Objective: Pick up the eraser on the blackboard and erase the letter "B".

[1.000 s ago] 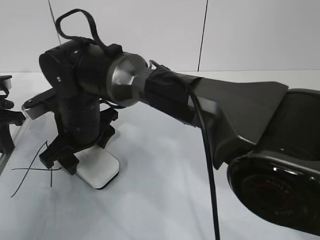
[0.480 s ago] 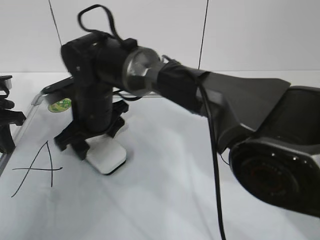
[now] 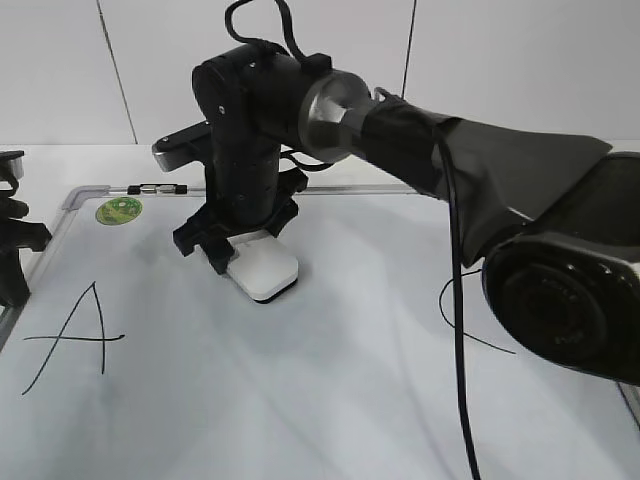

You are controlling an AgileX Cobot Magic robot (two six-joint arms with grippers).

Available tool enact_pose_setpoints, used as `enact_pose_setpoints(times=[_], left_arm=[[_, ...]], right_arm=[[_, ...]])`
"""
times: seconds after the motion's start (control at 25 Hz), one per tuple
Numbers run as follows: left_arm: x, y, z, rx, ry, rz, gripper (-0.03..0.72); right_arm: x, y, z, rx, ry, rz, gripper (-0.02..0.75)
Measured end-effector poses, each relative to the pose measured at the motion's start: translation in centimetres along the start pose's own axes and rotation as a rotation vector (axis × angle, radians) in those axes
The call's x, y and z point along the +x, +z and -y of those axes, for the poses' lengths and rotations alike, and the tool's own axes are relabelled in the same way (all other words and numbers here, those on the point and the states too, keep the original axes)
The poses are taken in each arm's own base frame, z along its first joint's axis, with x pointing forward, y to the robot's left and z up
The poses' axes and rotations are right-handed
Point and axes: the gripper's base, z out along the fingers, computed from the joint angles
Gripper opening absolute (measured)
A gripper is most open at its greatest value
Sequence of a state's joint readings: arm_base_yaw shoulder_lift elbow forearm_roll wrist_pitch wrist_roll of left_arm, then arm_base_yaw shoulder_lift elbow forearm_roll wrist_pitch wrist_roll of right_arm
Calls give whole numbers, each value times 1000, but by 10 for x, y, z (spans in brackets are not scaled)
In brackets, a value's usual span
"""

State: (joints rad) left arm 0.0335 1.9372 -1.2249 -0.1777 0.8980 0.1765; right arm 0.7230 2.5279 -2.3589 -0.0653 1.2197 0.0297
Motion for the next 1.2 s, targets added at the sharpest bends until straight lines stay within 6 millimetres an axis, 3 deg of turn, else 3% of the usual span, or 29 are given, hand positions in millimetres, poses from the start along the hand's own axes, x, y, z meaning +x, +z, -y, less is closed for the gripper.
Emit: enact_pose_setpoints(times=[0.16,0.4,0.6,0.84,1.08,1.2], left_arm=[[0,0,0,0,0,0,19],[0,0,0,0,2,2,19],[0,0,0,0,2,2,19],[0,0,0,0,2,2,19],[0,0,0,3,1,2,19],[0,0,0,3,1,2,19]], right_arm=[[0,-1,-16,-12,-33,2,560],[4,-4,-68,-80,-115,1,560],[5,-5,-75,-96,-123,2,560],[3,-3,-57,-103,-79,-1,560],[0,-4,-10,-75,8,2,560],[1,-8,1,-45,17,-4,560]])
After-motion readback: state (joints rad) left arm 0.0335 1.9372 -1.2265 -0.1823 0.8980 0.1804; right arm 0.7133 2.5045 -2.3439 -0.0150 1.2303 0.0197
